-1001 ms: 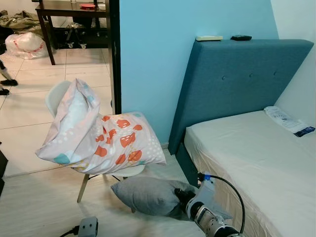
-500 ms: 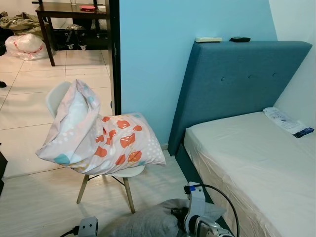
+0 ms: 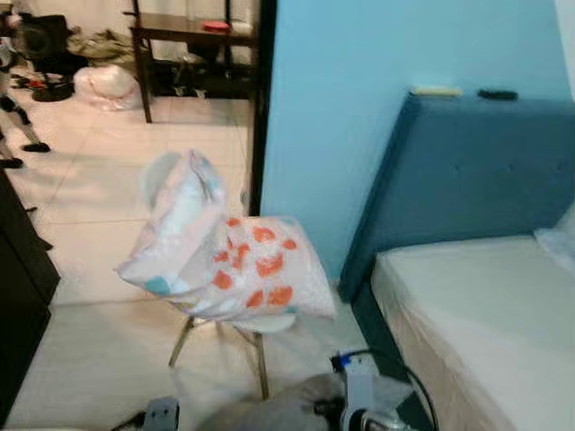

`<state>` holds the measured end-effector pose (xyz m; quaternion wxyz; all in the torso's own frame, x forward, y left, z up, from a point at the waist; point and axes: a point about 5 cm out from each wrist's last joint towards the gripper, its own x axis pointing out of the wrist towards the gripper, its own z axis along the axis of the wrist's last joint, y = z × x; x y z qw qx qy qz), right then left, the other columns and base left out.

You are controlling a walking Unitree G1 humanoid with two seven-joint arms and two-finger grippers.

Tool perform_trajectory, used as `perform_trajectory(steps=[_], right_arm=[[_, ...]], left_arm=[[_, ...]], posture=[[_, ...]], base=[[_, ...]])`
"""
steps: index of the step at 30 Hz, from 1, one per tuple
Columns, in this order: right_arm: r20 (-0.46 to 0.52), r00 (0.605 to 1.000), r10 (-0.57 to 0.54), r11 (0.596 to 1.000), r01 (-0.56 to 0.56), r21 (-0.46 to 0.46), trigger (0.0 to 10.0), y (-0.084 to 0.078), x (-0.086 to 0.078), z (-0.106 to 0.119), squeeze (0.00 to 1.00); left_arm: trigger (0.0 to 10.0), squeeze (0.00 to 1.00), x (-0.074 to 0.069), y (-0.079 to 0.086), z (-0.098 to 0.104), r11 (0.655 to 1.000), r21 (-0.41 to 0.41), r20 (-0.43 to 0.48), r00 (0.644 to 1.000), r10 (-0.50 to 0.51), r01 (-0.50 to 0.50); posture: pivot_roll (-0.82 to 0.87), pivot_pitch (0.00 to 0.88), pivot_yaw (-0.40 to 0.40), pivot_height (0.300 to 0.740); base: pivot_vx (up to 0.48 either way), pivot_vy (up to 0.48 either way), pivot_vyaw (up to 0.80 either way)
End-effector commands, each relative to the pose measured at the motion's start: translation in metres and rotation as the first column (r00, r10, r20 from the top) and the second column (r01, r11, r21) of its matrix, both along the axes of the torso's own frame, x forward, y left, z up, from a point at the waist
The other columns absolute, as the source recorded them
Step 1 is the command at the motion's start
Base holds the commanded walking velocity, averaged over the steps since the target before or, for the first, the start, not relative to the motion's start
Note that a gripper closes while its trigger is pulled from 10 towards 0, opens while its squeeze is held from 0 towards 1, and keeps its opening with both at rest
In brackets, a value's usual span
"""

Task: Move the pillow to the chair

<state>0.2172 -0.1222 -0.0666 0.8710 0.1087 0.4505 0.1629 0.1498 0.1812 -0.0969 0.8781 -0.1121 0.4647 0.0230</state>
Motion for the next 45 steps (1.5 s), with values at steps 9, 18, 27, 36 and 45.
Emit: perform_trajectory(steps=[9,18,27,36,45], right_arm=[[0.001,1.000,0.025,0.999,-0.025,-0.044,10.0,-0.008,-0.004,-0.003,0.00],[-0.007,0.999,0.035,0.998,-0.035,-0.052,10.0,-0.008,-0.007,-0.005,0.00],[0.047,0.997,-0.058,0.998,0.058,0.002,10.0,-0.004,0.009,0.005,0.00],[0.063,0.997,-0.048,0.999,0.047,0.015,10.0,0.003,0.016,0.010,0.00],[0.058,0.998,-0.032,0.999,0.032,0.001,10.0,0.002,0.014,0.009,0.00]], left_arm=[[10.0,0.00,-0.005,-0.008,-0.003,0.999,-0.013,-0.014,0.999,-0.033,0.033],[10.0,0.00,-0.007,-0.008,-0.003,1.000,-0.015,-0.017,1.000,-0.022,0.022],[10.0,0.00,-0.007,-0.007,-0.003,0.999,0.012,-0.021,0.999,-0.049,0.049],[10.0,0.00,-0.006,-0.009,-0.003,0.999,-0.002,-0.026,0.999,-0.036,0.036],[10.0,0.00,-0.007,-0.008,-0.004,1.000,-0.007,-0.026,0.999,-0.022,0.021]], posture=[[0.08,0.004,-0.109,0.740],[0.09,0.007,-0.111,0.740],[0.08,0.017,-0.112,0.740],[0.09,0.024,-0.115,0.740],[0.09,0.026,-0.115,0.740]], base=[[0.000,0.000,0.77],[0.000,0.000,0.77],[0.000,-0.147,0.26],[0.000,-0.443,0.00],[0.000,0.000,0.00]])
